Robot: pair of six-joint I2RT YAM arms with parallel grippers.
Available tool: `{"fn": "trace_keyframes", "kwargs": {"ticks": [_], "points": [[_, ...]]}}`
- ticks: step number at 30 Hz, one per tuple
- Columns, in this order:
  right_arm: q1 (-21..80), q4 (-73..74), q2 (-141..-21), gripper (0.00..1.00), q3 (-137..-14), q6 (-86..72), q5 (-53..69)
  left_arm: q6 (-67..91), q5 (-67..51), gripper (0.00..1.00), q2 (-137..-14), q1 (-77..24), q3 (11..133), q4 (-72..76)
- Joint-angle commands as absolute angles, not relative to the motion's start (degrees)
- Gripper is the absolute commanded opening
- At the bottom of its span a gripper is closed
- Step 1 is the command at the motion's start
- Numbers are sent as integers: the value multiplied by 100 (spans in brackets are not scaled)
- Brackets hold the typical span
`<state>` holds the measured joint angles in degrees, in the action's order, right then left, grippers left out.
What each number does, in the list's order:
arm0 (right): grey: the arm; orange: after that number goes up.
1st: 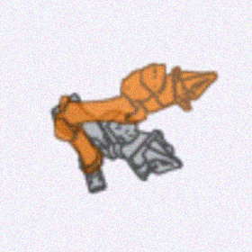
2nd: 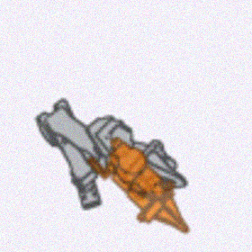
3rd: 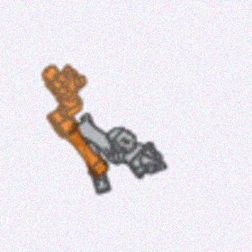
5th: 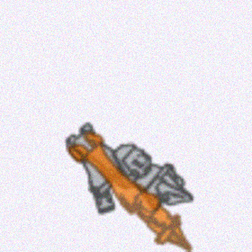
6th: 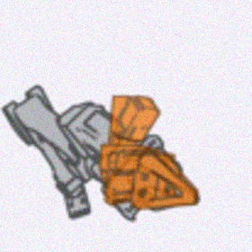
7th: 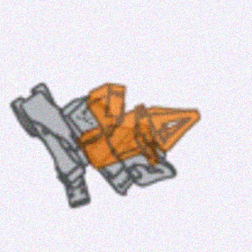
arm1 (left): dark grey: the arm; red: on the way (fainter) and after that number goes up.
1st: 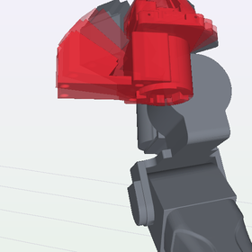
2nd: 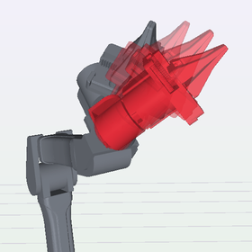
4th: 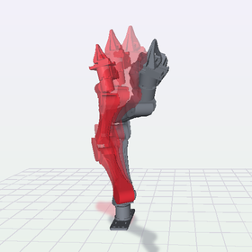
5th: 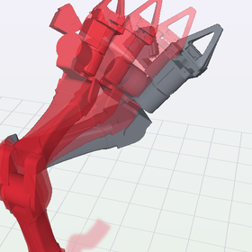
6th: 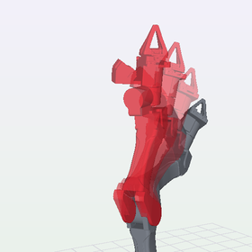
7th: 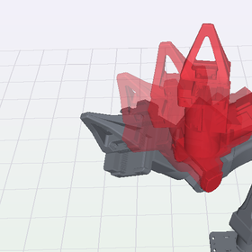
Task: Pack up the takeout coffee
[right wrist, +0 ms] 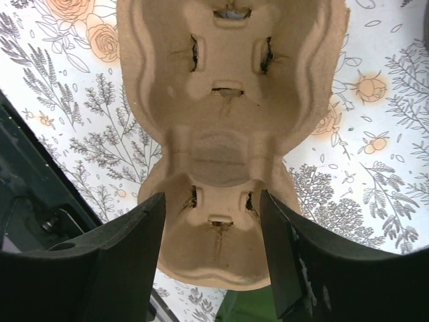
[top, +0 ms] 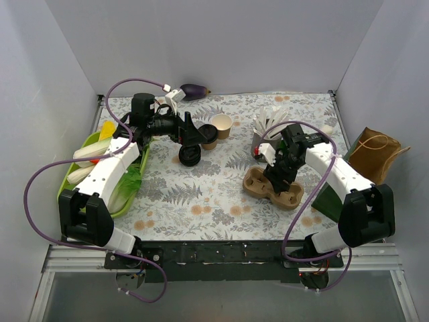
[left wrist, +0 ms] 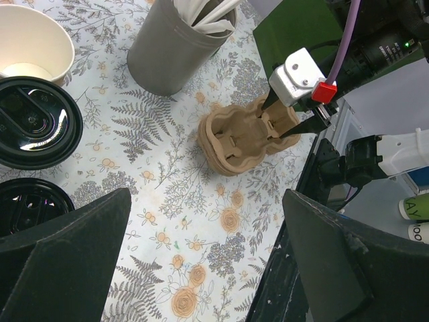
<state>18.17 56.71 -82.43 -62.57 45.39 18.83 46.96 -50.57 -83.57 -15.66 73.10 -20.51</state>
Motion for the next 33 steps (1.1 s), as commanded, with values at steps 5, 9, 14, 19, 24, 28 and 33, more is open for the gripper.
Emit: {"fn": "trace_keyframes", "kwargs": {"ticks": [5, 9, 14, 19, 24, 28, 33], "points": [[1846, 5423, -8376, 66, -6390, 4509, 1837, 4641, -5063, 98, -8104, -1573, 7277, -2048], [1881, 5405, -8402, 66, -6381, 4343, 1828, 4632, -5054, 98, -8068, -1565, 7234, -2057], [1933, 5318, -8446, 65, -6249, 4043, 1697, 4649, -5080, 98, -8016, -1573, 7163, -2022], [1978, 5238, -8516, 62, -6231, 3903, 1565, 4658, -5071, 98, -7989, -1573, 7137, -2030], [2056, 5203, -8517, 60, -6197, 3894, 1494, 4632, -5063, 98, -7998, -1564, 7128, -2021], [2100, 5168, -8525, 60, -6135, 3911, 1441, 4641, -5063, 98, -7998, -1564, 7128, -2021], [2232, 5045, -8499, 54, -6056, 3876, 1354, 4641, -5063, 98, -7998, -1556, 7102, -2013]]}}
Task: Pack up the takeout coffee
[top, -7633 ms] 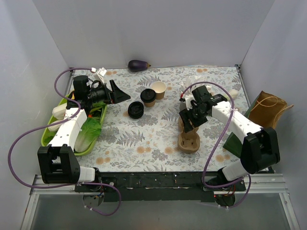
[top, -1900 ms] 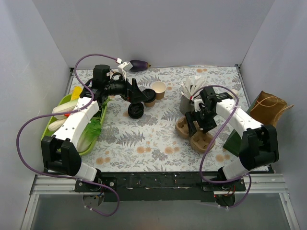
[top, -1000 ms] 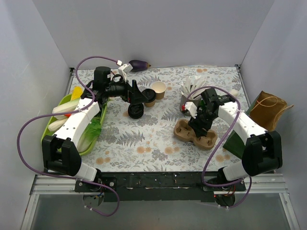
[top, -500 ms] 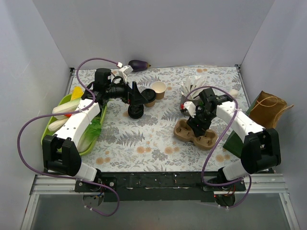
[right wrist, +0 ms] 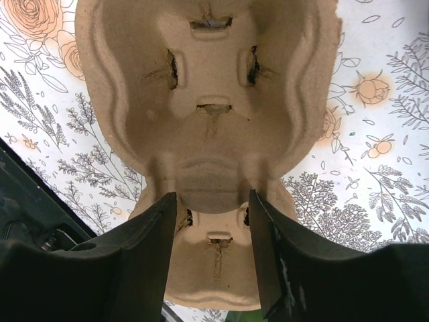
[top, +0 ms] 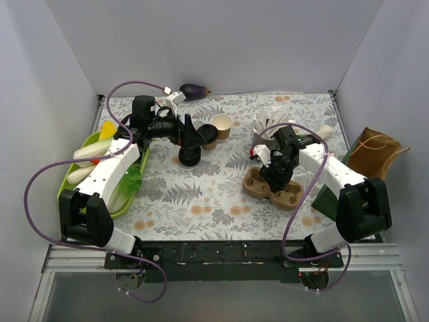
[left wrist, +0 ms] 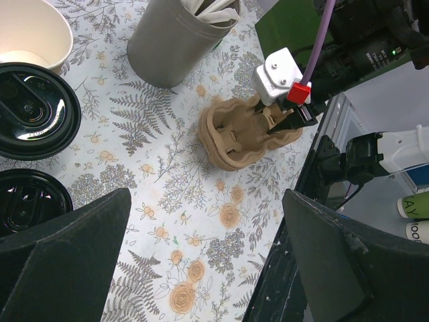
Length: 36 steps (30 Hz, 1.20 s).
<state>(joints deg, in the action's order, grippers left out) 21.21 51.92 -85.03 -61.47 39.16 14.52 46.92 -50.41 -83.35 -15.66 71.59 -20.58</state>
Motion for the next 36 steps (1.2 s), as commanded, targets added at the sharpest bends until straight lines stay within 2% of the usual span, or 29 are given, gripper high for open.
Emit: {"fn": "trace_keyframes", "kwargs": {"ticks": [1, 6, 12, 21, 23, 28, 30, 32, 33, 36], "points": [[2250, 5036, -8490, 52, -6047, 3867, 1310, 4641, -5063, 98, -7998, -1556, 7102, -2013], [2285, 5264, -8403, 38, -6283, 3885, 1169, 4641, -5045, 98, -7998, -1538, 7102, -2013], [2285, 5792, -8113, 28, -6820, 3946, 1256, 4658, -5062, 98, -7998, -1547, 7005, -1951], [2119, 5826, -8077, 22, -6618, 3955, 1862, 4711, -5089, 98, -8016, -1529, 6961, -1881], [2232, 5801, -8034, 20, -6566, 4278, 1662, 4720, -5106, 98, -8033, -1529, 6970, -1881], [1698, 6299, -8436, 19, -7705, 4202, 2004, 4702, -5071, 98, -7998, -1529, 6917, -1846], [1722, 6451, -8604, 19, -7446, 4340, 1847, 4720, -5098, 98, -7998, -1529, 6882, -1811], [1680, 7091, -8727, 17, -7584, 4692, 2273, 4746, -5115, 98, -8007, -1529, 6873, -1776], [1548, 7232, -8710, 17, -7733, 4824, 2964, 4746, -5115, 98, -7998, -1529, 6890, -1775], [1318, 7041, -8552, 17, -7954, 4667, 3112, 4746, -5106, 98, -7989, -1529, 6891, -1784]]}}
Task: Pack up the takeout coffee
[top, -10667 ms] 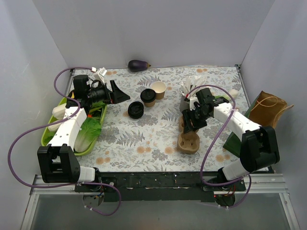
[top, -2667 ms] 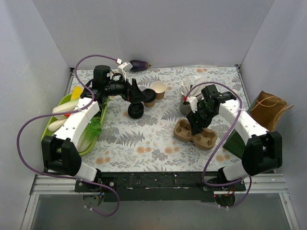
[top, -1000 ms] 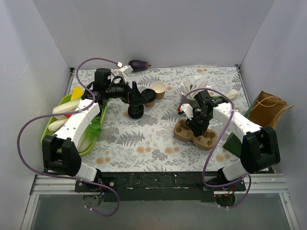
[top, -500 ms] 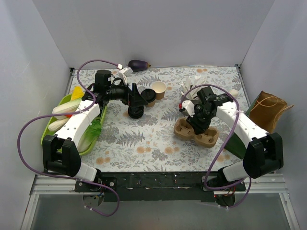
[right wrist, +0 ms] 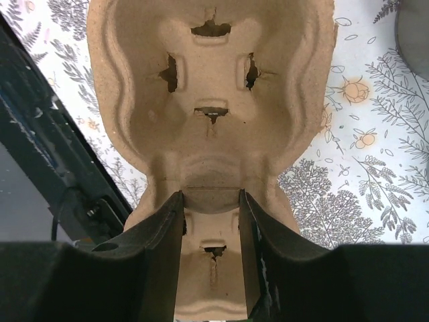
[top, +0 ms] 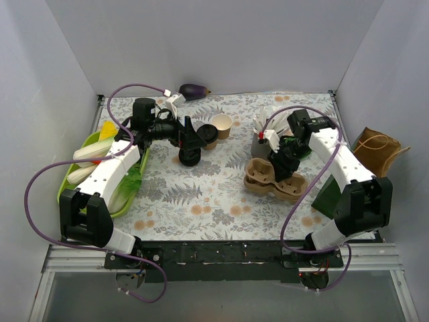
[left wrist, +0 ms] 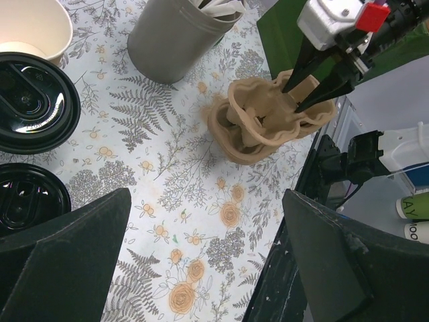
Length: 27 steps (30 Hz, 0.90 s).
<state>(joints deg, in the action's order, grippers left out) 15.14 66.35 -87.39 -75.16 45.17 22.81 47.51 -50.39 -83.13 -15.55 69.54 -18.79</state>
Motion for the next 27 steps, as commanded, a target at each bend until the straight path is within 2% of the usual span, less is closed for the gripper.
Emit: {"fn": "trace_keyframes", "kwargs": {"ticks": [1, 6, 13, 16, 22, 26, 27], "points": [[1327, 6988, -8491, 16, -7928, 4684, 3077, 4746, -5115, 98, -7989, -1529, 6899, -1784], [1345, 6787, -8289, 12, -7692, 4606, 2691, 4790, -5150, 98, -7963, -1529, 6891, -1767], [1616, 6205, -8225, 13, -7163, 4615, 2700, 4869, -5194, 98, -7980, -1529, 6811, -1696], [2311, 6781, -8804, 12, -7591, 4710, 1803, 4895, -5212, 98, -8042, -1529, 6951, -1696], [2373, 7435, -8738, 11, -8138, 5106, 1231, 4852, -5168, 98, -8069, -1521, 7031, -1714], [2197, 6655, -8271, 12, -7579, 4799, 1038, 4825, -5159, 98, -8059, -1529, 6935, -1688], [2241, 6766, -8314, 11, -7742, 4773, 1298, 4834, -5168, 98, -8077, -1529, 6952, -1679]]}}
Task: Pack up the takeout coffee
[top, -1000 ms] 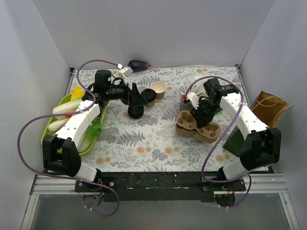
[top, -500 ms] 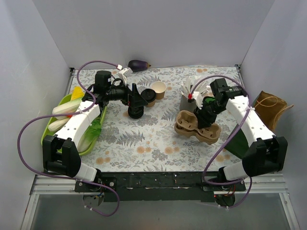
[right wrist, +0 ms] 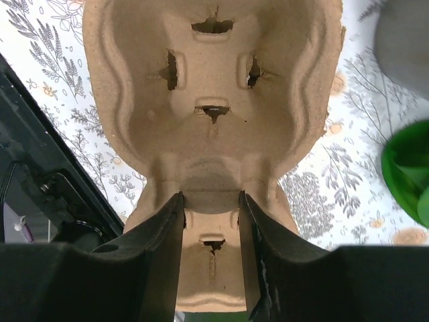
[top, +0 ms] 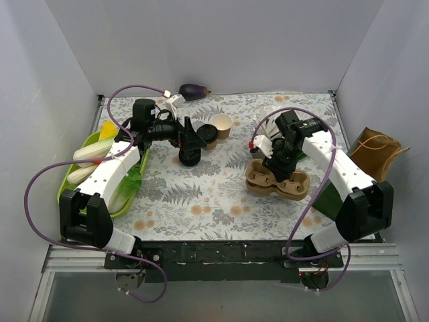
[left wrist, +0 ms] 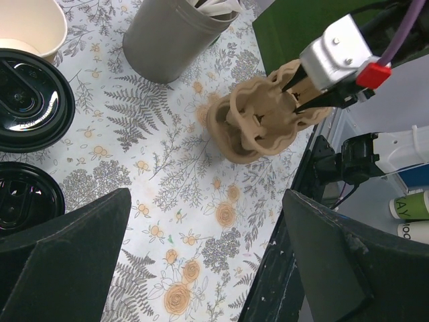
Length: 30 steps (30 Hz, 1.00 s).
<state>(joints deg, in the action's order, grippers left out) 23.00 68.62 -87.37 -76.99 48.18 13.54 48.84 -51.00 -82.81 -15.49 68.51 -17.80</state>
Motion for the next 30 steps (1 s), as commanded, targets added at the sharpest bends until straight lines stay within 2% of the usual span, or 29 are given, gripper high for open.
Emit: {"fn": "trace_keyframes", "kwargs": {"ticks": [1, 2, 3, 5, 9, 10, 17, 24, 28, 30], "points": [[2233, 6855, -8428, 11, -8004, 4642, 1588, 4843, -5177, 98, -8095, -1529, 6952, -1687], [2206, 6908, -8472, 11, -8538, 4606, 1930, 4851, -5185, 98, -8103, -1529, 6978, -1696], [2189, 6926, -8499, 12, -8673, 4562, 2482, 4860, -5177, 98, -8104, -1529, 7022, -1705], [2171, 6751, -8403, 11, -8632, 4369, 2750, 4869, -5212, 98, -8156, -1529, 7049, -1688], [1934, 6347, -7850, 11, -7703, 4404, 3295, 4896, -5221, 98, -8183, -1529, 7084, -1652], [1925, 5876, -7518, 11, -7517, 4342, 3322, 4896, -5221, 98, -8174, -1521, 7075, -1652], [1776, 4011, -6794, 10, -6531, 2700, 3505, 4852, -5185, 98, -8086, -1529, 6961, -1696], [1276, 3577, -6715, 10, -6593, 2057, 3936, 4781, -5168, 98, -8103, -1529, 7023, -1846], [976, 3875, -6864, 11, -6776, 1959, 4359, 4843, -5186, 98, -8147, -1529, 7013, -1784], [906, 4129, -6716, 11, -6480, 2249, 4360, 4843, -5186, 98, -8156, -1529, 7014, -1802]]}}
